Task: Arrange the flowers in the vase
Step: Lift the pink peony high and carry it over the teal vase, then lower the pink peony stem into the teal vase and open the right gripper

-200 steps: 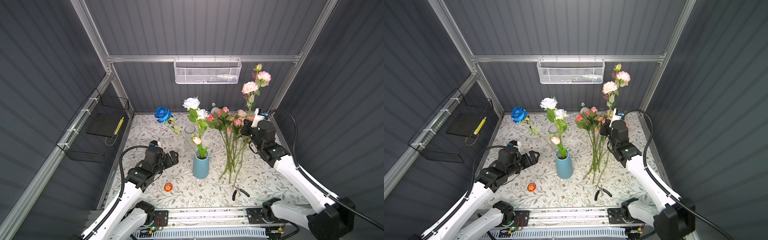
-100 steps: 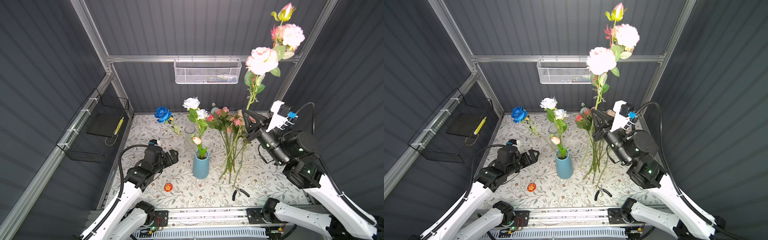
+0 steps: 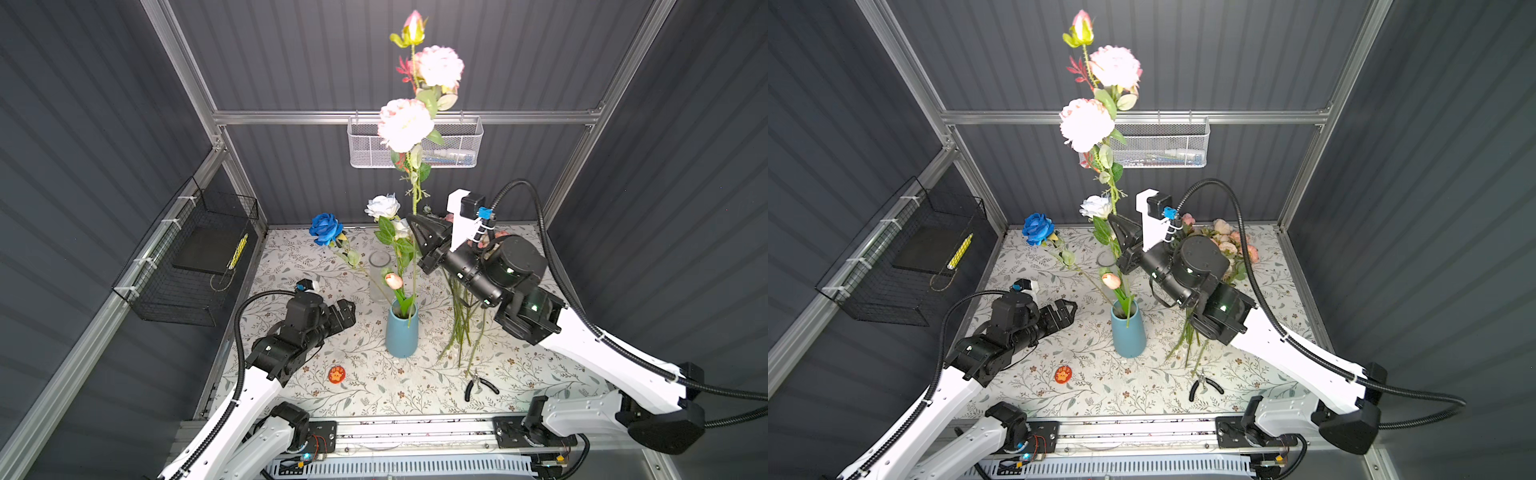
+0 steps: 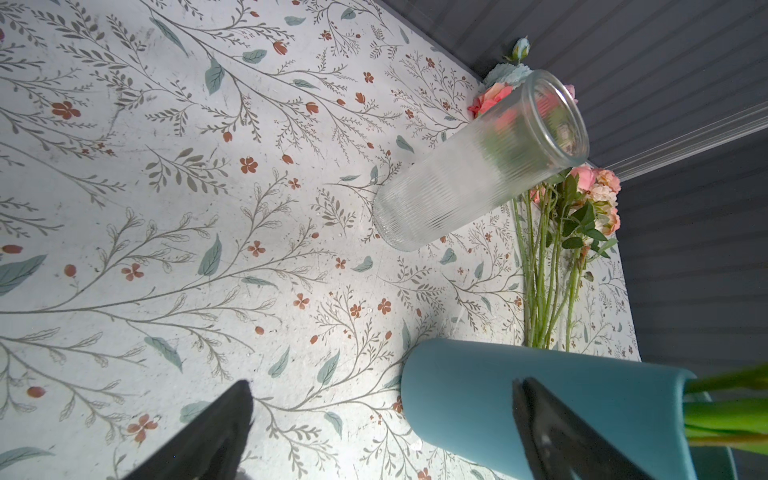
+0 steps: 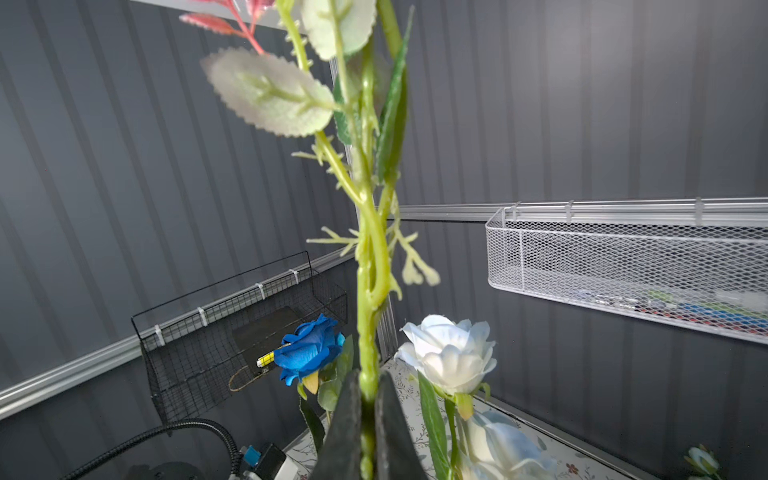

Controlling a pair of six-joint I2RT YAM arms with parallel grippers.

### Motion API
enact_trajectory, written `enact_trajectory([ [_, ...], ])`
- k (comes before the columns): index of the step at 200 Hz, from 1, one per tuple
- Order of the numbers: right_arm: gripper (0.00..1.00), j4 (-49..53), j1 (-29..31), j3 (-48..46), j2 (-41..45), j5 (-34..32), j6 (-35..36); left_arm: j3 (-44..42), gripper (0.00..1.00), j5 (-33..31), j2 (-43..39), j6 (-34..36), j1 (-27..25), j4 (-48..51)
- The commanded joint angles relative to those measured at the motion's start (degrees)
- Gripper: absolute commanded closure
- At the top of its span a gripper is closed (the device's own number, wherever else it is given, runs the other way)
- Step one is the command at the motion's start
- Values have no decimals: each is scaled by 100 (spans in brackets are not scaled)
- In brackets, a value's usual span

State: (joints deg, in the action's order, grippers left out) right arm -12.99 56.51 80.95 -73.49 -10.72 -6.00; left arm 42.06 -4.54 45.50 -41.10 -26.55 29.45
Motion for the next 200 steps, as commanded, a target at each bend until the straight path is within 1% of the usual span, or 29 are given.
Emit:
enact_trajectory([
  [1, 100, -672, 44, 141, 30, -152, 368, 127, 0, -55, -119, 47, -17, 169],
  [56, 100, -668, 145, 312, 32, -152, 597, 151, 0, -56, -61, 56, -17, 139],
  [82, 100, -784, 176, 185, -11, -228, 739, 131, 0, -20, -32, 32, -17, 101],
  [102, 100, -902, 184, -59, -50, -264, 733, 109, 0, -28, -52, 19, -17, 90],
  [123, 100, -1124, 236, -518, -9, -294, 645, 97, 0, -24, -50, 19, -17, 98],
  [146, 100, -1416, 380, -1120, 123, -470, 614, 99, 0, -19, -65, 17, -17, 113],
  [169, 100, -1473, 551, -1527, 266, -574, 502, 81, 0, -21, -67, 19, -17, 99],
  [200, 89, -1531, 730, -1975, 461, -864, 195, 73, 0, 5, -62, 13, -17, 77],
])
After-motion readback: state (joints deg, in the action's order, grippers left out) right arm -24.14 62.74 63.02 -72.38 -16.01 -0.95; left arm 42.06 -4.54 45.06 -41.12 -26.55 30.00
